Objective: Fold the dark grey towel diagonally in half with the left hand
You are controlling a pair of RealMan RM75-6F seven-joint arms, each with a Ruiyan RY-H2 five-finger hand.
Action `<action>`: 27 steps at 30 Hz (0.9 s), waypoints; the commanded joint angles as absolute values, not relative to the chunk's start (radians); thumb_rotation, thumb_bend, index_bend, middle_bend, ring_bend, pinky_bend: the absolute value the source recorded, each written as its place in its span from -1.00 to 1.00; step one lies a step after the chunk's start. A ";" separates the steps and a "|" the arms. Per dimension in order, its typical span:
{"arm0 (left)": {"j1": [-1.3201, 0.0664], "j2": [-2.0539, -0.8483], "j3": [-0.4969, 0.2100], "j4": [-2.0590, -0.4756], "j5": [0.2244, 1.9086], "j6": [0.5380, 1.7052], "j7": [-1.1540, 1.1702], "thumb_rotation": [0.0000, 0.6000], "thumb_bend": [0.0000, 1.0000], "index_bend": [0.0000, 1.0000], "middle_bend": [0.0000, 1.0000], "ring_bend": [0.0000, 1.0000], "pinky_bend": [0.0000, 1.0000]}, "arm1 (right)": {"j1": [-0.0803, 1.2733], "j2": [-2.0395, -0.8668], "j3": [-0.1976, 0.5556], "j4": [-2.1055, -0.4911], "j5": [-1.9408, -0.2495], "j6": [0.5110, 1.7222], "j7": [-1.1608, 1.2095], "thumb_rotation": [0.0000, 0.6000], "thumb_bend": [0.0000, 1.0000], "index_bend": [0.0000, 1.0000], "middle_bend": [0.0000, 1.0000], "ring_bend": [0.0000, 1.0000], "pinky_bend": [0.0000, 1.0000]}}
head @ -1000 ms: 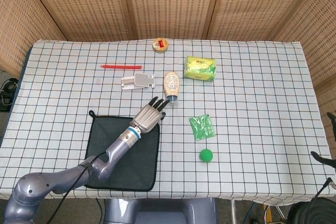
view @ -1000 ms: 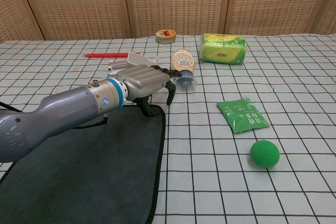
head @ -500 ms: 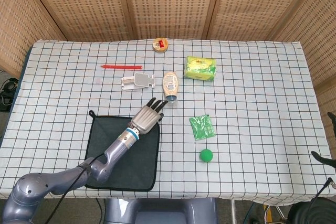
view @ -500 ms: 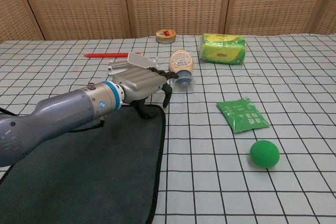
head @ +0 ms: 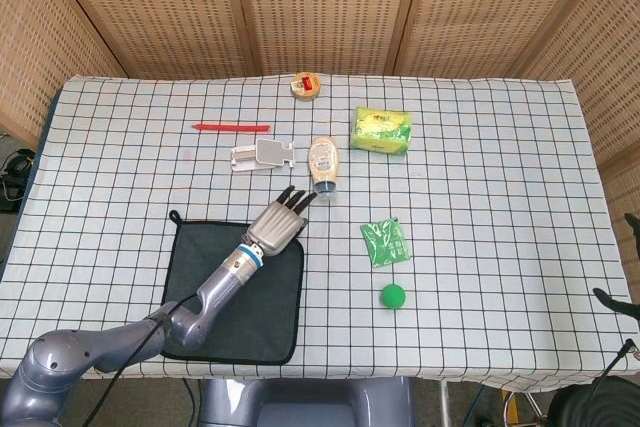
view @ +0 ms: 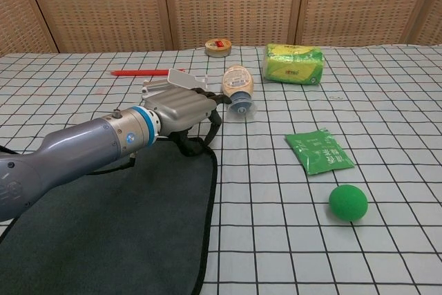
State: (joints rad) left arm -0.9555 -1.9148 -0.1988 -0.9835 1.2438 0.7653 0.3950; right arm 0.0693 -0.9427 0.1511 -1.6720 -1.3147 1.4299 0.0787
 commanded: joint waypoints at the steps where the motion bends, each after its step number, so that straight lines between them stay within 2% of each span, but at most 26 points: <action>1: -0.954 -1.911 -0.197 -0.990 1.243 0.770 0.396 1.00 -0.15 0.19 -1.00 -1.00 -1.00 | 0.069 -0.942 0.151 -1.672 -1.316 1.430 0.079 1.00 -1.00 -0.93 -1.00 -1.00 -1.00; 12: -0.928 -1.866 -0.183 -1.069 1.254 0.820 0.400 1.00 -0.15 0.23 -1.00 -1.00 -1.00 | 0.066 -0.938 0.152 -1.676 -1.320 1.437 0.086 1.00 -1.00 -0.93 -1.00 -1.00 -1.00; 21: -0.863 -1.739 -0.150 -1.294 1.214 0.864 0.464 1.00 -0.14 0.25 -1.00 -1.00 -1.00 | 0.062 -0.934 0.149 -1.683 -1.332 1.444 0.090 1.00 -1.00 -0.93 -1.00 -1.00 -1.00; 27: -0.813 -1.633 -0.108 -1.477 1.168 0.895 0.537 1.00 -0.06 0.26 -1.00 -1.00 -1.00 | 0.061 -0.932 0.147 -1.689 -1.340 1.449 0.088 1.00 -1.00 -0.93 -1.00 -1.00 -1.00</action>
State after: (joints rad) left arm -0.8440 -1.6870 -0.1341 -1.4047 1.1948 0.8750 0.4988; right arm 0.0608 -0.9323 0.1472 -1.6889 -1.3396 1.4489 0.0884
